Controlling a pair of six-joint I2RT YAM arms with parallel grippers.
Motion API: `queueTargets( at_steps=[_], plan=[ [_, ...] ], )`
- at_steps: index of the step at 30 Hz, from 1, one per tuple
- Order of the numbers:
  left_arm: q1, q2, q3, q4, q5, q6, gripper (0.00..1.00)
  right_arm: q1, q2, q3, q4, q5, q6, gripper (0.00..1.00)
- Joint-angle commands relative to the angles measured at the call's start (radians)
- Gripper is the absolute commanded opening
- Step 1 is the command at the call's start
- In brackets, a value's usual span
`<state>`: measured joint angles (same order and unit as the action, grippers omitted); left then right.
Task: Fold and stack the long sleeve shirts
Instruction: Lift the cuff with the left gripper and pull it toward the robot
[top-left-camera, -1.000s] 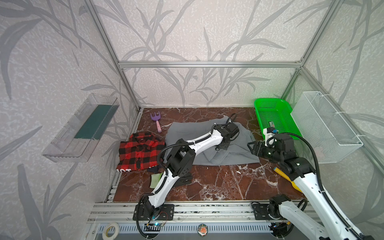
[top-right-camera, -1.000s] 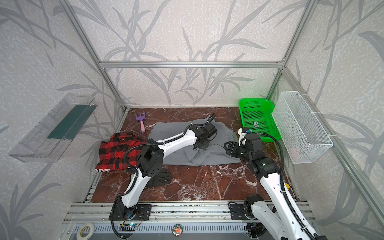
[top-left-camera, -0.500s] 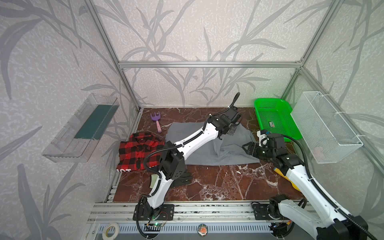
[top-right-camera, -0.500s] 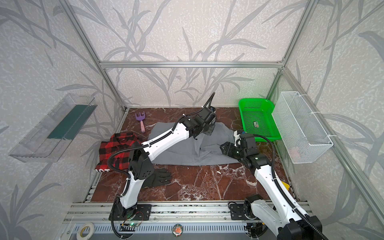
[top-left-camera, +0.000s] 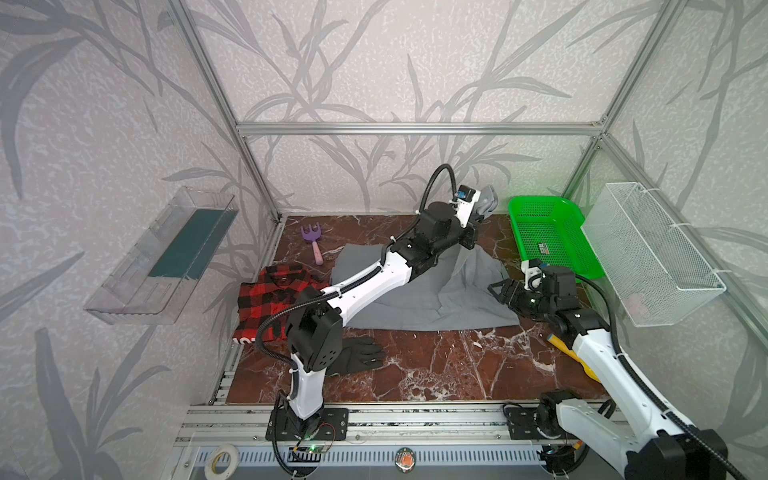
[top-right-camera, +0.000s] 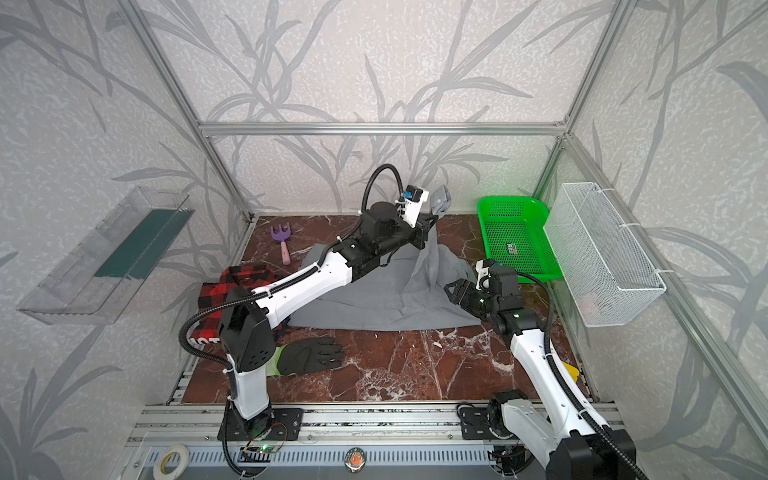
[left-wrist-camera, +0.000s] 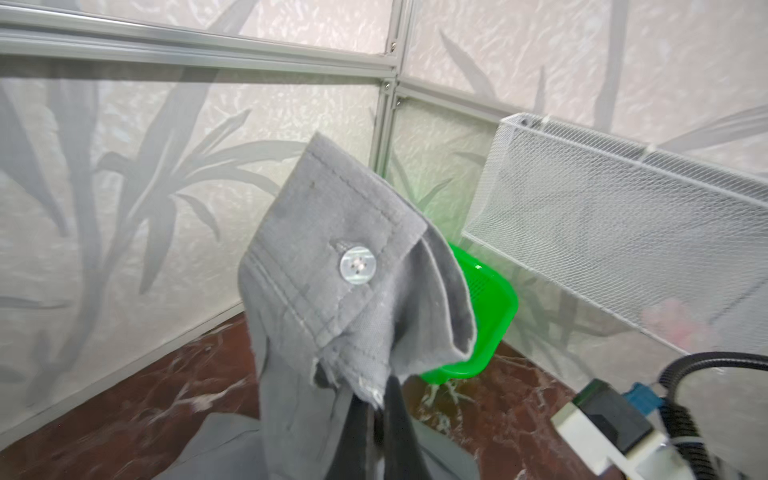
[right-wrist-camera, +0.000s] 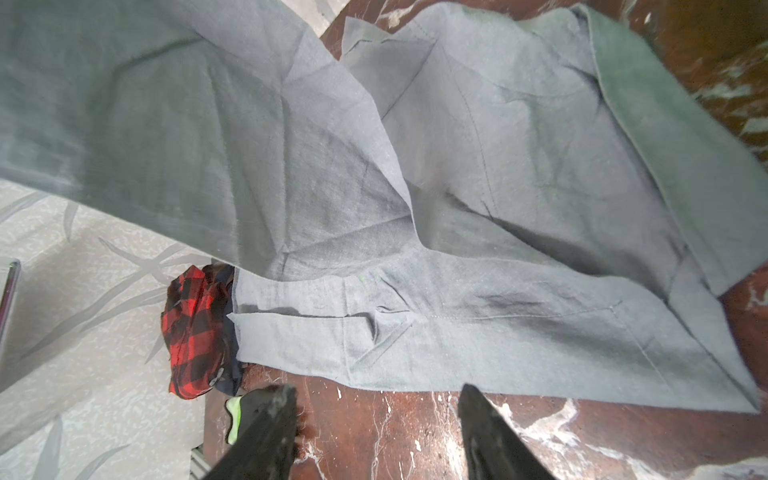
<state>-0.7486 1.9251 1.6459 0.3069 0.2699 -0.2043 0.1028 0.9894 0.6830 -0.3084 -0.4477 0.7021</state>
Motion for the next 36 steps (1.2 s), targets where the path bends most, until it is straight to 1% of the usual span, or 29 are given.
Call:
queueTargets(
  at_steps=[1,3,4,7,10,14,16,20,25,28,31,36],
  plan=[
    [0.041,-0.011,-0.079,0.461,0.244,-0.171,0.00,-0.031,0.013,-0.030,0.078,-0.077,0.047,0.62],
    [0.061,-0.019,-0.133,0.533,0.291,-0.228,0.00,-0.046,0.022,-0.040,0.107,-0.104,0.059,0.62],
    [0.066,-0.034,-0.174,0.560,0.301,-0.231,0.00,-0.050,0.029,-0.042,0.113,-0.114,0.060,0.62],
    [0.074,-0.095,-0.286,0.589,0.358,-0.178,0.00,-0.052,0.047,-0.038,0.124,-0.135,0.058,0.62],
    [0.075,-0.168,-0.382,0.568,0.441,-0.116,0.00,-0.055,0.054,-0.030,0.127,-0.134,0.052,0.62],
    [0.084,-0.240,-0.524,0.580,0.514,-0.051,0.00,-0.057,0.070,-0.023,0.129,-0.126,0.057,0.62],
    [0.093,-0.272,-0.579,0.550,0.581,-0.022,0.00,-0.057,0.081,-0.023,0.136,-0.130,0.066,0.62],
    [0.104,-0.350,-0.692,0.481,0.609,0.050,0.00,-0.058,0.082,-0.026,0.152,-0.138,0.068,0.62],
    [0.130,-0.418,-0.828,0.424,0.638,0.115,0.00,-0.059,0.048,-0.009,0.104,-0.096,0.031,0.62],
    [0.124,-0.435,-0.859,0.390,0.640,0.163,0.00,-0.060,0.063,-0.009,0.115,-0.112,0.040,0.62],
    [0.118,-0.429,-0.843,0.405,0.625,0.172,0.00,-0.061,0.091,-0.015,0.131,-0.132,0.057,0.62],
    [0.112,-0.363,-0.701,0.422,0.628,0.175,0.00,-0.060,0.106,-0.043,0.168,-0.155,0.088,0.62]
  ],
)
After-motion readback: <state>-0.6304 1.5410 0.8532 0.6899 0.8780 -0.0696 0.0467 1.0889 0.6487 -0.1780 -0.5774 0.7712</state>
